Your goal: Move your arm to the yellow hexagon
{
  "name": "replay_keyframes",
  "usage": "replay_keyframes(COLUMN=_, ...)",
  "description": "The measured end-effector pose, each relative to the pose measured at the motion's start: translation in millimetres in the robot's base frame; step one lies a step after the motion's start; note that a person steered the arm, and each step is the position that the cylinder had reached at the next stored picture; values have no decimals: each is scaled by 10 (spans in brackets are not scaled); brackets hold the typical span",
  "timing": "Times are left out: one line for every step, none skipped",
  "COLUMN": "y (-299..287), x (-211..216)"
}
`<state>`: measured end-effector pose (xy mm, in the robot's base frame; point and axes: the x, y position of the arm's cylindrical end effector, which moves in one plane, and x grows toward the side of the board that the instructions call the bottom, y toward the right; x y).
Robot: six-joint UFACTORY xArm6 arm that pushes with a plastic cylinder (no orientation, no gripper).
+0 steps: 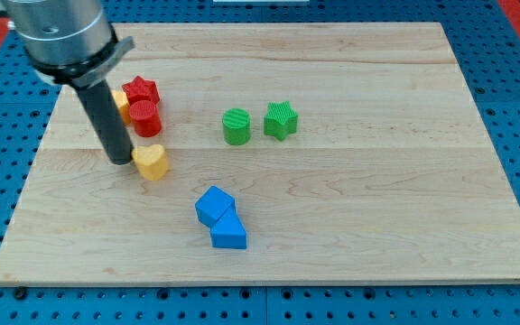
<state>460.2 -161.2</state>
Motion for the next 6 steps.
replay_keyframes(y=423, x=0)
replay_keyframes(y=778, x=42)
replay_keyframes(y=871, x=304)
replay_keyframes(y=765, x=364)
replay_keyframes(y=308, x=230)
replay_keyframes(y=-317, x=30)
